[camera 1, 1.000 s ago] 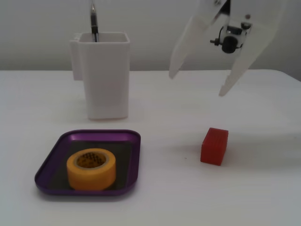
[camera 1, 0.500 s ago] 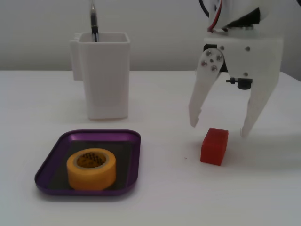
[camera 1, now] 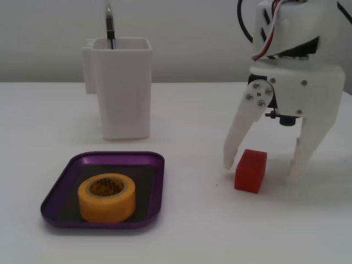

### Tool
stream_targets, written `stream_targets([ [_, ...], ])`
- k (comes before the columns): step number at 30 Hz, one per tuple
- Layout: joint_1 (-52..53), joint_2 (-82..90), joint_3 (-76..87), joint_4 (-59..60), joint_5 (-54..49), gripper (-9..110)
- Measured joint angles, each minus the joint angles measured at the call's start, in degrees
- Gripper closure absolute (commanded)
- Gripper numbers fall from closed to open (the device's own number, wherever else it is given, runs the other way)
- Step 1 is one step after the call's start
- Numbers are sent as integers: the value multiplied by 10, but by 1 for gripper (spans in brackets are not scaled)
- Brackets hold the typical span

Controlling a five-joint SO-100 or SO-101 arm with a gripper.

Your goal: Pick up the red cube and place it in the box.

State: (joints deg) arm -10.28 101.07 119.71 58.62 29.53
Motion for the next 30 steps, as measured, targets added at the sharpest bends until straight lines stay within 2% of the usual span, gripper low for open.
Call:
stream_targets([
  [7,-1,-26,11,-24,-1,79],
  [13,1,-60,8,-28,-2,103],
  [19,2,-62,2,-20,-31,102],
  [24,-4,-6,-25,31,-58,102],
  [30,1,83,-143,49,-143,102],
])
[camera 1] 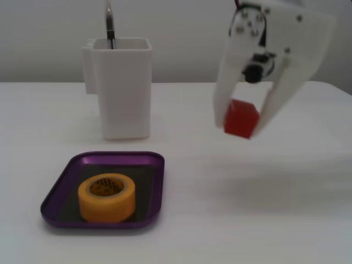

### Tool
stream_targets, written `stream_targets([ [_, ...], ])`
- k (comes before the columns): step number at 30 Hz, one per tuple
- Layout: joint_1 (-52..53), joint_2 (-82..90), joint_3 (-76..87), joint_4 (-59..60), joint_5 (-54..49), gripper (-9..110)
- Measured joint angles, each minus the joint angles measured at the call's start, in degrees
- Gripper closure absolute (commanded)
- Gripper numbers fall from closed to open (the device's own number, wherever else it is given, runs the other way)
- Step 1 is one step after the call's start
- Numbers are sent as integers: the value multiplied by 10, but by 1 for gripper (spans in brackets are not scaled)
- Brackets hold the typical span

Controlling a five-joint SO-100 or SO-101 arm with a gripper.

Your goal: Pick up the red cube and place it in the box.

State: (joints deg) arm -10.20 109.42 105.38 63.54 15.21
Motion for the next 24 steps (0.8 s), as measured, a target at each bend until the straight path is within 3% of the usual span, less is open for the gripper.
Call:
stream_targets([
  [8,0,-84,-112,-98,-102,102],
  [16,52,-258,-190,-166,-109,102],
  [24,73,-325,-225,-170,-109,102],
])
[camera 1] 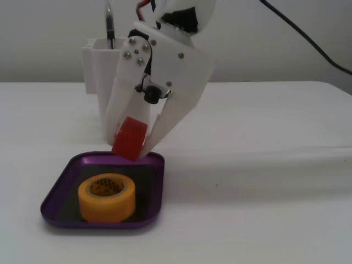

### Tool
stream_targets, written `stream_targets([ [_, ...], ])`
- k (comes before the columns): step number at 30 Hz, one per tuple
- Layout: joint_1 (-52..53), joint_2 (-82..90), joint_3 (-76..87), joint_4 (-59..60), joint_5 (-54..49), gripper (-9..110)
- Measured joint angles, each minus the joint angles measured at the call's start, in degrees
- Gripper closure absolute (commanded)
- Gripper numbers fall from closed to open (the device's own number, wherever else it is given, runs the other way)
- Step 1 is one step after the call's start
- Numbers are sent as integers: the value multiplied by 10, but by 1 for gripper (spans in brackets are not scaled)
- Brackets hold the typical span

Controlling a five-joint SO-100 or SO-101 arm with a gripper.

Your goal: Pick up the red cube and place it in the box.

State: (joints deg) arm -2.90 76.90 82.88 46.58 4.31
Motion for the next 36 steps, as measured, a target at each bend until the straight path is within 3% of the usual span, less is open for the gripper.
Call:
stream_targets([
  [16,6,-62,-4,-4,-2,101],
  [23,6,-62,-28,-4,-2,78],
  [36,-2,18,-246,250,21,73],
])
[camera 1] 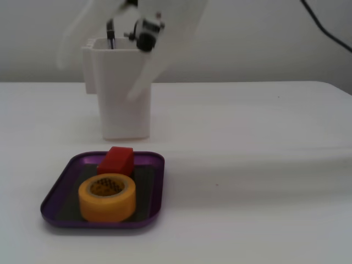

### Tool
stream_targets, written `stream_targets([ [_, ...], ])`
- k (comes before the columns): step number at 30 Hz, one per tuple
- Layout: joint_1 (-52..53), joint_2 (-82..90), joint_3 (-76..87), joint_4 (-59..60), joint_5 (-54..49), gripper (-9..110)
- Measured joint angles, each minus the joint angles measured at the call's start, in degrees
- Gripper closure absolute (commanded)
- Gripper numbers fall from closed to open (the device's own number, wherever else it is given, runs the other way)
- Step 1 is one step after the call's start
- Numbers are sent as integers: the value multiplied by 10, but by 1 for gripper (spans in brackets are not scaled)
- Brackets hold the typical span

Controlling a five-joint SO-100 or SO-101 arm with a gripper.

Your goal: Pick up the red cube and place it in the box.

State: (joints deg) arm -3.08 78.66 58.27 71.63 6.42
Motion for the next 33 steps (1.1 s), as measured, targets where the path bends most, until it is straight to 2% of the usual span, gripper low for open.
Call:
stream_targets([
  [7,2,201,-13,174,-4,73],
  [13,4,423,107,205,-3,73],
  [17,7,582,256,168,-3,73],
  [23,11,805,566,69,-2,76],
  [29,11,971,856,-29,-2,78],
  [33,6,1045,995,-64,-2,78],
])
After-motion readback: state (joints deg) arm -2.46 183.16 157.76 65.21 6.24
